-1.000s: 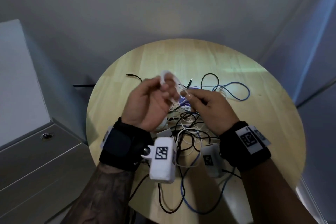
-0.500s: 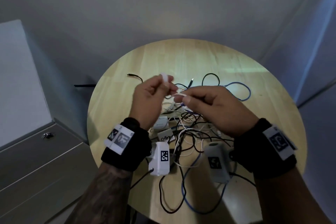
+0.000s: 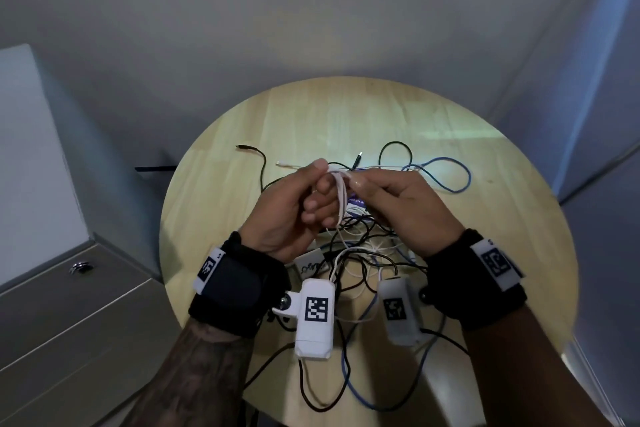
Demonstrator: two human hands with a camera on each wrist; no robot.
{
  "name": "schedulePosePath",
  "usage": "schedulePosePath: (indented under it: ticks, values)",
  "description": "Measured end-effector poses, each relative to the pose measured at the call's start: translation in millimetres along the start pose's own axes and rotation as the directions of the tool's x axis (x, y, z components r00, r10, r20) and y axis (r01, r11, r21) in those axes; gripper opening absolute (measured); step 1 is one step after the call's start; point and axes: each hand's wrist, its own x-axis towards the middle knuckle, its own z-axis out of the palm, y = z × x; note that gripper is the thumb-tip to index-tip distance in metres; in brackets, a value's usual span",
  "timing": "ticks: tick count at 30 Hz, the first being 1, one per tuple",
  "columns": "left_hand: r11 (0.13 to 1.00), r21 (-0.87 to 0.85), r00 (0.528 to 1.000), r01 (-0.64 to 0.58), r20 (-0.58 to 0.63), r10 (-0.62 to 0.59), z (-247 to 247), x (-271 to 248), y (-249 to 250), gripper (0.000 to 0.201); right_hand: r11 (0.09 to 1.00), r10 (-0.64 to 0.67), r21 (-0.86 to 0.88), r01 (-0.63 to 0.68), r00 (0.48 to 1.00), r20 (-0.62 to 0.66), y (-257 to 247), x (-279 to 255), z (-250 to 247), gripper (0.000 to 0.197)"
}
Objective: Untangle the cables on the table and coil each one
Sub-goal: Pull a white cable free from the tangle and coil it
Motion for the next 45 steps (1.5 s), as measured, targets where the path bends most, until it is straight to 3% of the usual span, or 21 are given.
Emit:
schedulePosePath:
  ticks: [6, 9, 15, 20, 22, 26, 29, 32, 38, 40, 45]
  values:
    - [1.000, -0.007, 1.000, -0.002, -0.017, 0.002, -1.0, 2.3, -5.7, 0.038, 0.998, 0.005, -0.068, -0.007, 0.999, -0.039, 9.1, 1.0, -3.9, 0.013]
    - [0.997, 0.071, 1.000, -0.016, -0.021, 0.017, 2.8, 1.4, -8.9, 0.035, 0.998, 0.015, -0.065, -0.016, 1.000, -0.026, 12.2, 1.3, -7.0, 0.006]
    - [0.936, 0.336, 0.989, -0.102, -0.069, 0.133, -0.2, 3.2, -11.2, 0.034, 0.997, 0.026, -0.075, -0.029, 0.999, -0.042, 10.5, 1.5, -3.0, 0.011]
    - [0.963, 0.241, 0.967, -0.117, -0.193, 0.166, 2.9, 8.2, -11.9, 0.033, 0.992, 0.022, -0.126, -0.030, 0.997, -0.068, 14.6, 1.6, 1.1, 0.003]
    - [0.954, 0.265, 0.949, -0.140, -0.239, 0.205, -1.1, 9.7, -8.4, 0.033, 0.993, 0.021, -0.112, -0.029, 0.997, -0.073, 17.5, 2.4, 0.9, 0.012]
    - [0.954, 0.269, 0.949, -0.132, -0.244, 0.200, -2.4, 7.3, -6.2, 0.033, 0.942, -0.086, -0.332, 0.049, 0.991, -0.099, 24.9, 4.7, 3.2, 0.017]
    - [0.954, 0.276, 0.964, -0.113, -0.203, 0.173, 0.3, 6.6, -8.5, 0.032, 0.994, 0.036, -0.095, -0.058, 0.976, -0.216, 27.6, 7.5, 6.2, 0.017]
    - [0.934, 0.346, 0.968, -0.086, -0.193, 0.160, -2.1, 7.0, -8.6, 0.033, 0.985, 0.099, 0.162, -0.062, 0.967, -0.234, 24.2, 8.3, 7.4, 0.015]
    - [0.854, 0.521, 0.977, -0.009, -0.179, 0.119, -7.7, 2.3, -3.0, 0.036, 0.945, 0.142, 0.320, -0.062, 0.962, -0.233, 23.7, 10.2, 8.1, 0.020]
    - [0.895, 0.447, 0.989, -0.005, -0.129, 0.070, -6.3, 0.3, 0.8, 0.035, 0.901, 0.175, 0.426, -0.080, 0.966, -0.188, 23.1, 10.3, 10.3, 0.022]
    - [0.997, 0.016, 0.997, 0.070, -0.036, -0.070, 4.5, -2.3, 3.8, 0.036, 0.695, 0.222, 0.711, -0.102, 0.972, -0.078, 20.9, 11.4, 21.0, 0.026]
